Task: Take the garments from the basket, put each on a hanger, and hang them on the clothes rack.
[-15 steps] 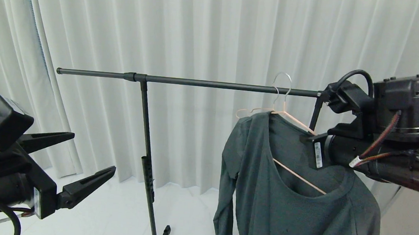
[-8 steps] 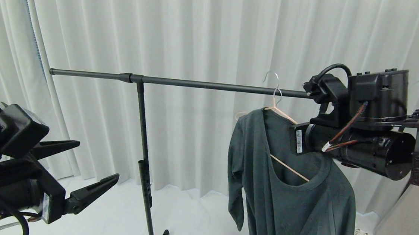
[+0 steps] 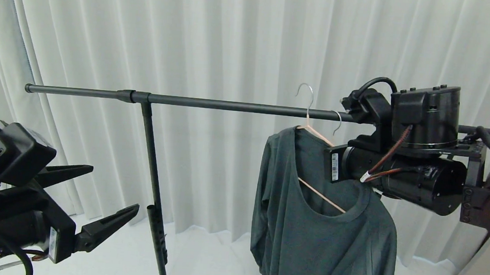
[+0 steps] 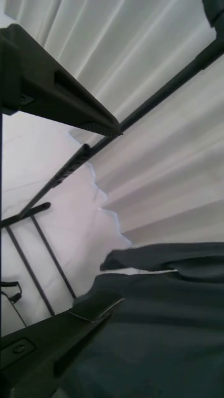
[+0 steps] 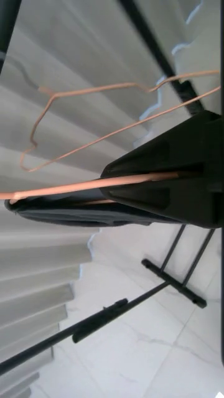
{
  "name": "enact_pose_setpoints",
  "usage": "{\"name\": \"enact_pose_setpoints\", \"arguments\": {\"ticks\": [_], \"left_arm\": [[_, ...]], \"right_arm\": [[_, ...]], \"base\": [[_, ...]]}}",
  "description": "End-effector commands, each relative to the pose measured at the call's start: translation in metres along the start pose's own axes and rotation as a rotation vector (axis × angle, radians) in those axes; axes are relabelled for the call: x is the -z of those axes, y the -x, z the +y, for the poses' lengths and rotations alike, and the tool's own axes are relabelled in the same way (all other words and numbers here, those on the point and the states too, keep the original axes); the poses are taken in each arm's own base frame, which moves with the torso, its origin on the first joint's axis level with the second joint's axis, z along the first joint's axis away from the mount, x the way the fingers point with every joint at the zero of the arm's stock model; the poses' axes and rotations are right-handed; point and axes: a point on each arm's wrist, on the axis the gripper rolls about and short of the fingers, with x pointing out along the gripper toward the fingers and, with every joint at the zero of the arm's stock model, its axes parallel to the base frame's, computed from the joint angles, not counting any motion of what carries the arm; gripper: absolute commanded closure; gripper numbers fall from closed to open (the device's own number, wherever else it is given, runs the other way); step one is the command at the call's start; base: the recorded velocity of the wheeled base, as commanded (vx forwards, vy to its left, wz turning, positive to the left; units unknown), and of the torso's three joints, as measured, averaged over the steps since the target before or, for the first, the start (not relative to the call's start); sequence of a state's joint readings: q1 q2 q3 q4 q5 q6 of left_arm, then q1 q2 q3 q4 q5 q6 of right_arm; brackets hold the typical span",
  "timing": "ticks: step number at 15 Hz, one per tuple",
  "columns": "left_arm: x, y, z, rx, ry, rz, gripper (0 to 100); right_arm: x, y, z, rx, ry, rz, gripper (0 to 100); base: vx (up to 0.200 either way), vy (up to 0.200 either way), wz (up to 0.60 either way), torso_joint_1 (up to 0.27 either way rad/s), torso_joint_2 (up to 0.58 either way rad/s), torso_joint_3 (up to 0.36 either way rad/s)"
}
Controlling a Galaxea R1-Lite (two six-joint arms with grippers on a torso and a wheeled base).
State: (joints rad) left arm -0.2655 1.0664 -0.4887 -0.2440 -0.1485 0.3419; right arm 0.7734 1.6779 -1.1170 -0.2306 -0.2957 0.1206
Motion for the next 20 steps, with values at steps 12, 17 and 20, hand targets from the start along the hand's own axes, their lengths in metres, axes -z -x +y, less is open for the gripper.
{"name": "enact_pose_setpoints", "arguments": {"ticks": [12,17,20], "left_arm": [[0.004,0.0,-0.008,0.046,-0.019,0.003,0],[0.005,0.0,-0.008,0.047,-0.018,0.007,0],[0.006,0.0,-0.009,0.048,-0.018,0.009,0]], "right_arm": [[0.013,-0.06,0.002,0.04,-0.039,0.032,100],[0.016,-0.085,-0.003,0.064,-0.046,0.043,100],[0.017,-0.09,-0.004,0.069,-0.045,0.048,100]], "base": [[0.0,0.0,0.0,0.0,0.0,0.0],[0.0,0.0,0.0,0.0,0.0,0.0],[0.0,0.0,0.0,0.0,0.0,0.0]]}}
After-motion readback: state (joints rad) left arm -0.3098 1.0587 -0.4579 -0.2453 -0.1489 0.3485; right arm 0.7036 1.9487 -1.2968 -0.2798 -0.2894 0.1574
